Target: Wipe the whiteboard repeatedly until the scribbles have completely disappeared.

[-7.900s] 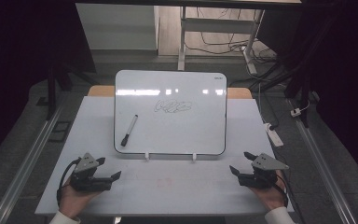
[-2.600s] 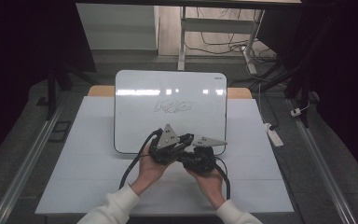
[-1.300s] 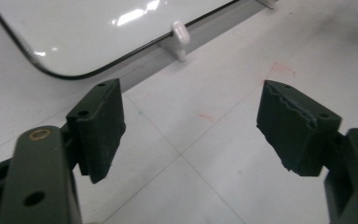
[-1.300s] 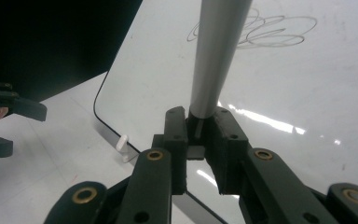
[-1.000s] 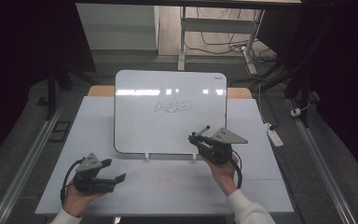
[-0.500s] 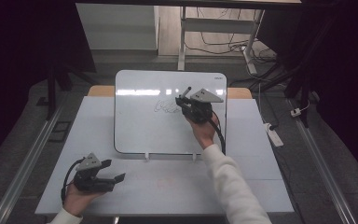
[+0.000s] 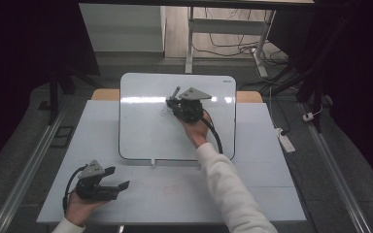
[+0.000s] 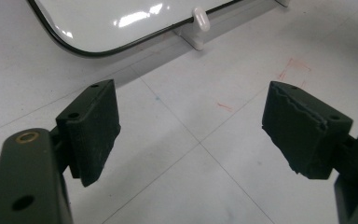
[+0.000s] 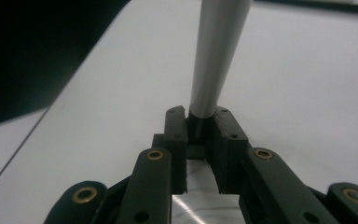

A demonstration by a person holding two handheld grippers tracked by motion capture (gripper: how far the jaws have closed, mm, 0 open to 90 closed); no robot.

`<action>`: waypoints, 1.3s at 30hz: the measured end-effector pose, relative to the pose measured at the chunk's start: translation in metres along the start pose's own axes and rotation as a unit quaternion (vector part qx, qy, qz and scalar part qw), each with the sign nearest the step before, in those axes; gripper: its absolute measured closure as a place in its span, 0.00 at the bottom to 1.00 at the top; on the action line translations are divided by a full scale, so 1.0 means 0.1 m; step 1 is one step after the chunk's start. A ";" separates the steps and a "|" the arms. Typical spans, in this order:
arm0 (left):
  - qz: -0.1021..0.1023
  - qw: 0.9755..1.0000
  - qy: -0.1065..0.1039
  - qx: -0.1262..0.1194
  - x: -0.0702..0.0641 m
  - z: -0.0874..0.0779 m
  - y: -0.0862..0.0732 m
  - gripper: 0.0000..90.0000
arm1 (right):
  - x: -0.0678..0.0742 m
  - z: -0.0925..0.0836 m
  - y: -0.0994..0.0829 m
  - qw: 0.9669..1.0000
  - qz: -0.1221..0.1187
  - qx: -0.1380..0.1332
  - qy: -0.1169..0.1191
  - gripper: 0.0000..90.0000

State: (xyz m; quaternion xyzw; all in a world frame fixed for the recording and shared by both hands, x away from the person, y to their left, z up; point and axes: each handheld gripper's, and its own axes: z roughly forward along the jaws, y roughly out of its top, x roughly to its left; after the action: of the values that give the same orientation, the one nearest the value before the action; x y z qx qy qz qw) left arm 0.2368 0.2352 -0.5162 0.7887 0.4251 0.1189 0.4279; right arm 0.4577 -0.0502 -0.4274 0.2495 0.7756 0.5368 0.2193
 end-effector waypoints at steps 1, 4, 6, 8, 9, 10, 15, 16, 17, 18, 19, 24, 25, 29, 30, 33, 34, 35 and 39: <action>0.000 1.000 0.000 0.000 0.00 0.00 0.00 0.22 | 0.05 0.01 0.00 1.000 -0.028 0.009 0.004 0.86; -0.001 1.000 0.000 0.001 0.00 0.01 0.00 0.22 | 0.00 -0.01 0.06 0.999 -0.028 -0.001 -0.026 0.86; 0.000 1.000 0.000 0.001 -0.01 0.00 0.00 0.22 | -0.09 -0.02 0.09 0.999 0.010 -0.018 -0.034 0.86; 0.000 1.000 0.000 0.000 0.00 0.00 0.00 0.22 | -0.02 0.03 0.05 1.000 0.016 -0.010 -0.010 0.86; 0.000 1.000 -0.001 0.000 0.00 0.00 0.00 0.22 | 0.06 0.06 0.01 1.000 -0.002 0.002 0.011 0.86; 0.000 1.000 0.000 0.000 0.00 0.00 0.00 0.22 | 0.13 0.08 -0.01 0.999 -0.029 0.011 0.016 0.86; -0.002 1.000 -0.002 0.000 0.01 0.00 0.00 0.22 | -0.01 0.01 0.04 0.999 0.013 -0.017 -0.028 0.86; -0.002 1.000 -0.002 0.000 0.01 0.00 0.00 0.22 | 0.03 0.02 0.02 1.000 0.014 -0.010 -0.017 0.86; -0.001 1.000 -0.001 -0.002 0.01 0.00 0.00 0.22 | 0.14 0.05 -0.02 1.000 -0.010 0.009 0.006 0.86; -0.001 1.000 -0.001 -0.002 0.01 0.00 0.00 0.22 | 0.22 0.07 -0.06 0.999 -0.040 0.022 0.018 0.86; -0.002 1.000 -0.001 -0.001 0.01 0.00 0.00 0.22 | 0.26 0.07 -0.08 0.998 -0.056 0.025 0.018 0.86; -0.003 1.000 -0.001 -0.001 0.01 0.00 -0.01 0.22 | 0.04 -0.02 -0.05 1.000 0.018 -0.013 -0.015 0.86; -0.001 1.000 -0.002 -0.003 0.00 0.00 0.00 0.22 | 0.11 0.00 -0.07 1.000 0.007 -0.001 -0.004 0.86; -0.003 1.000 -0.003 0.000 0.01 0.01 0.00 0.22 | 0.24 0.03 -0.11 0.999 -0.041 0.026 0.021 0.86; -0.004 1.000 -0.003 -0.001 0.01 0.01 0.00 0.22 | 0.16 0.00 -0.09 1.000 -0.026 0.011 0.002 0.86; -0.003 1.000 -0.003 -0.002 0.01 0.01 0.00 0.22 | 0.01 -0.05 -0.05 0.999 0.018 -0.012 -0.025 0.86; -0.003 1.000 -0.004 -0.002 0.01 0.01 0.00 0.22 | 0.06 -0.04 -0.06 1.000 0.011 -0.005 -0.022 0.86; -0.004 1.000 -0.004 -0.001 0.01 0.01 0.00 0.22 | 0.14 -0.01 -0.08 1.000 -0.002 0.009 -0.002 0.86; -0.006 1.000 -0.004 -0.002 0.02 0.01 0.00 0.22 | 0.24 -0.01 -0.14 0.998 -0.046 0.034 0.023 0.86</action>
State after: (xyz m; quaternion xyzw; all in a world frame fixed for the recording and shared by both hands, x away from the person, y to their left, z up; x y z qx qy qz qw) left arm 0.2389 0.2363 -0.5173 0.7858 0.4281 0.1139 0.4316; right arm 0.4365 -0.0401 -0.4424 0.2085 0.8086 0.5055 0.2169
